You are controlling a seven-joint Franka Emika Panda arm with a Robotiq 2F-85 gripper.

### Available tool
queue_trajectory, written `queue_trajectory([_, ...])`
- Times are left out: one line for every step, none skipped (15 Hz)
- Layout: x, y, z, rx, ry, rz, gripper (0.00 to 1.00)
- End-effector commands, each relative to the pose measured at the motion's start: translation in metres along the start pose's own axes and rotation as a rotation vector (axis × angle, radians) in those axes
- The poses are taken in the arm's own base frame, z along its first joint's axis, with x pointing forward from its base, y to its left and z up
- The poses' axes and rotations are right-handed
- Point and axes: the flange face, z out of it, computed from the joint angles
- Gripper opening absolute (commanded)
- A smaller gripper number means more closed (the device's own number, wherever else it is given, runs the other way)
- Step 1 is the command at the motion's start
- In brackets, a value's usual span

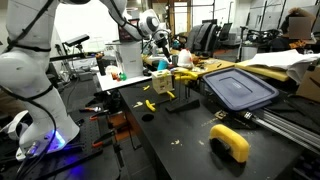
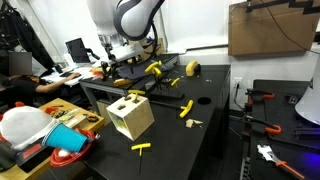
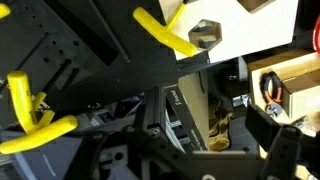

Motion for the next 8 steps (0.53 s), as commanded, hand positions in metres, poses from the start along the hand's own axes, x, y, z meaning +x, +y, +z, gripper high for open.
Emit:
queue_trajectory([0.016,0.021,-0.007,0.112,-0.105,-0.116,1.00])
queue_trajectory([0.021,0.026,-0.007,0.142,-0.139,-0.149,1.00])
queue_trajectory([0.024,0.030,-0.006,0.174,-0.170,-0.188,1.00])
queue_trajectory([0.028,0.035,-0.004,0.205,-0.192,-0.232,1.00])
queue_trajectory([0.030,0.039,0.000,0.232,-0.216,-0.278,1.00])
queue_trajectory([0.032,0.043,0.006,0.256,-0.235,-0.327,1.00])
queue_trajectory([0.032,0.047,0.015,0.275,-0.254,-0.378,1.00])
queue_trajectory([0.030,0.049,0.025,0.294,-0.270,-0.429,1.00])
